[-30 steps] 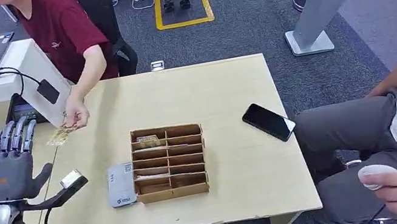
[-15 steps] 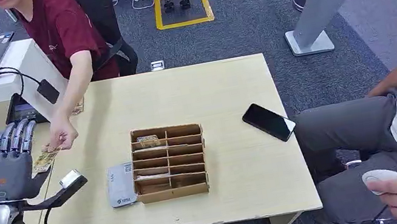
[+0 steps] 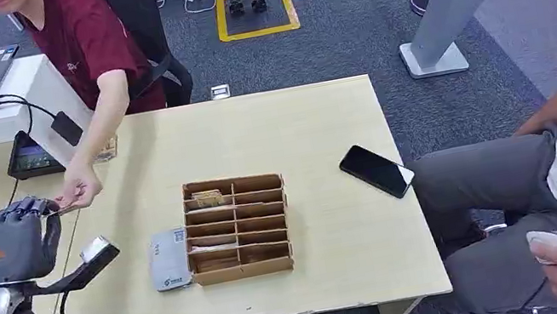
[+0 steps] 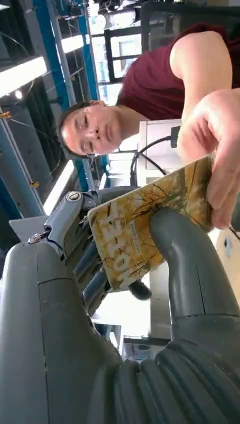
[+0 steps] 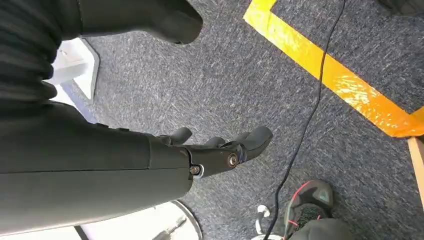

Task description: Pass the card to the sensor for recognition and then transmit it.

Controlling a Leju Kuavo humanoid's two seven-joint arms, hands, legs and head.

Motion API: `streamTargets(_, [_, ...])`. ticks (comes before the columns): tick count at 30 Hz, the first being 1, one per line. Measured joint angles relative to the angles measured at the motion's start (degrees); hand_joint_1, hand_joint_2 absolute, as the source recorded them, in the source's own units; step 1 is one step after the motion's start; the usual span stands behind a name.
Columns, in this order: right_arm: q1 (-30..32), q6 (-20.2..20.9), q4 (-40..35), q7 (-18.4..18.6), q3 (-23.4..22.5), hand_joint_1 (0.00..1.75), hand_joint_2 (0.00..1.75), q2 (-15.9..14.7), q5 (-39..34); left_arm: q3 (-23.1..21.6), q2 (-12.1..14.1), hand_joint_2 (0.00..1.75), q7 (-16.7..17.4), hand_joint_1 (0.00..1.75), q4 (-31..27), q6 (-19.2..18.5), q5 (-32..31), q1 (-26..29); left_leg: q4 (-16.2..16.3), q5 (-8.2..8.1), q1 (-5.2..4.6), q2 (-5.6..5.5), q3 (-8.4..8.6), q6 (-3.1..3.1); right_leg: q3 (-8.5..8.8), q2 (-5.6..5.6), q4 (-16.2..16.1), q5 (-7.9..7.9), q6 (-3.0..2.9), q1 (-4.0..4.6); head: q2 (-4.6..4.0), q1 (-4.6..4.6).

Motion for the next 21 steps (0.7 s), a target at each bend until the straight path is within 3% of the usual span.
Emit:
streamTargets(3, [-0.01,0.02,0.00,0.00,0.04,0.00,1.75,0.00,0.07,0.04,0.00,1.75,-2.58,1.75,-0.20,-1.38,4.20,0.78,0.00,0.00,0.00,0.00,-0.01,0.00,0.00,-0.01,0.00,0.00,0.00,0.00,0.00,0.00])
streamTargets(7, [0.00,0.07,0.00,-0.09,0.09,0.00,1.75,0.00,0.35,1.93,-1.27,1.75,-9.16,1.75,-2.45,-3.02,17.50,2.99,0.00,0.00,-0.01,0.00,0.01,0.00,0.00,-0.01,-0.01,0.00,0.01,0.00,0.00,0.00])
streamTargets(10, [-0.04,-0.13,0.00,0.35,0.09,0.00,1.75,0.17,0.00,4.27,-5.27,1.75,-6.33,1.75,-4.57,-17.28,35.64,3.75,0.00,0.00,-0.01,-0.10,-0.05,0.02,0.02,-0.12,-0.03,-0.01,0.02,-0.01,-0.02,0.02])
streamTargets(12, [-0.01,-0.26,0.00,0.68,0.09,0.00,1.75,0.22,0.00,5.51,-7.41,1.75,-4.06,1.75,-5.31,-23.13,44.64,4.25,0.00,0.00,-0.02,-0.09,-0.06,0.02,0.02,-0.10,-0.03,0.02,0.04,-0.02,-0.02,0.04])
streamTargets(17, [0.00,-1.03,0.02,0.83,0.09,0.00,1.75,0.28,-0.02,7.54,-9.77,1.75,-0.39,1.75,-5.97,-28.31,58.73,5.69,0.00,0.00,-0.02,-0.05,-0.02,0.01,0.02,-0.07,-0.03,0.03,0.03,-0.02,-0.02,0.00])
streamTargets(21, [-0.04,-1.53,0.00,0.85,0.09,0.00,1.75,0.44,-0.17,7.63,-10.71,1.75,1.60,1.75,-6.14,-29.07,61.96,7.44,0.00,0.00,0.01,-0.07,-0.03,0.01,0.01,-0.09,-0.03,0.03,0.03,-0.01,0.00,-0.02])
